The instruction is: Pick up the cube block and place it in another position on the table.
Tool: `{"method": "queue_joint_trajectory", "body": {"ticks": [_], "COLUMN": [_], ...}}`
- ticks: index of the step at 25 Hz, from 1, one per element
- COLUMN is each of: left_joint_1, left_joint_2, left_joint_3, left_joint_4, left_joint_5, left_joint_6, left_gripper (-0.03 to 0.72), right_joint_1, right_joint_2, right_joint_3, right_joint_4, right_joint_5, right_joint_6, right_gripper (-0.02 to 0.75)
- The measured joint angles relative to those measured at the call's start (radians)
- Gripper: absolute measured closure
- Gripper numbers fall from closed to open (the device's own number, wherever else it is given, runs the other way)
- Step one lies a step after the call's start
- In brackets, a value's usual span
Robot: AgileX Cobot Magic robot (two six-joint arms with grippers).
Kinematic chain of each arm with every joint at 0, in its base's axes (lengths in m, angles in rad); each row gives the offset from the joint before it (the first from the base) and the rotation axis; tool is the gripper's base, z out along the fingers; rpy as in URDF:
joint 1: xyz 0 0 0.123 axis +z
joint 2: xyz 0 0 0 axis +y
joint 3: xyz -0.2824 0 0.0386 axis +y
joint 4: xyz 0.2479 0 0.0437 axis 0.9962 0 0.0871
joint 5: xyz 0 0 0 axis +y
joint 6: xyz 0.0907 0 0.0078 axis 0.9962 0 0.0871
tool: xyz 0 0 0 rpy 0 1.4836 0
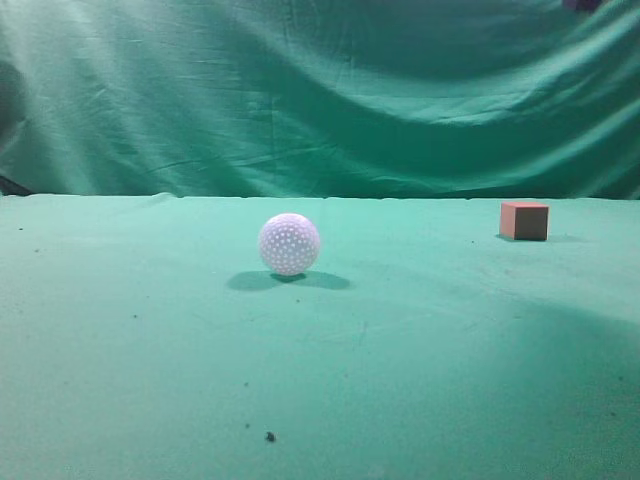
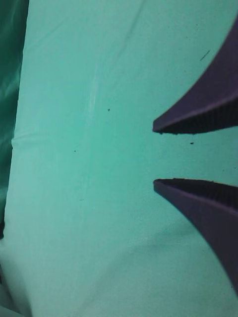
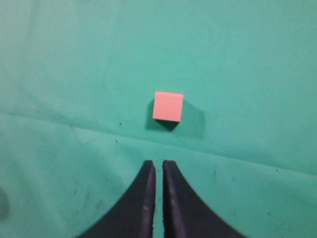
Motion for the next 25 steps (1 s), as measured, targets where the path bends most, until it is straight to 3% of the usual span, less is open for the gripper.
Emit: {"method": "queue_joint_trajectory", "body": {"ticks": [6, 10, 18, 25], "left_joint_1": [0.000, 0.000, 0.000, 0.000], "left_joint_2": [0.000, 0.000, 0.000, 0.000], "left_joint_3": [0.000, 0.000, 0.000, 0.000], "left_joint_4": [0.000, 0.000, 0.000, 0.000], "left_joint_5": [0.000, 0.000, 0.000, 0.000], "left_joint_6": [0.000, 0.000, 0.000, 0.000], "left_gripper": [0.426, 0.426, 0.426, 0.426], "right_joint_1": [0.000, 0.000, 0.000, 0.000], "right_joint_2": [-0.268, -0.500, -0.836, -1.026], "right_joint_3": [0.153, 0.392, 0.701, 0.805], "right_joint_4": [0.000, 0.000, 0.053, 0.087], "right_joint_5": [-0.033, -0.094, -0.210, -0.279], "right_joint_6": [0.022, 0.024, 0.028, 0.028], "right_gripper": [0.738, 0.738, 0.738, 0.738]}}
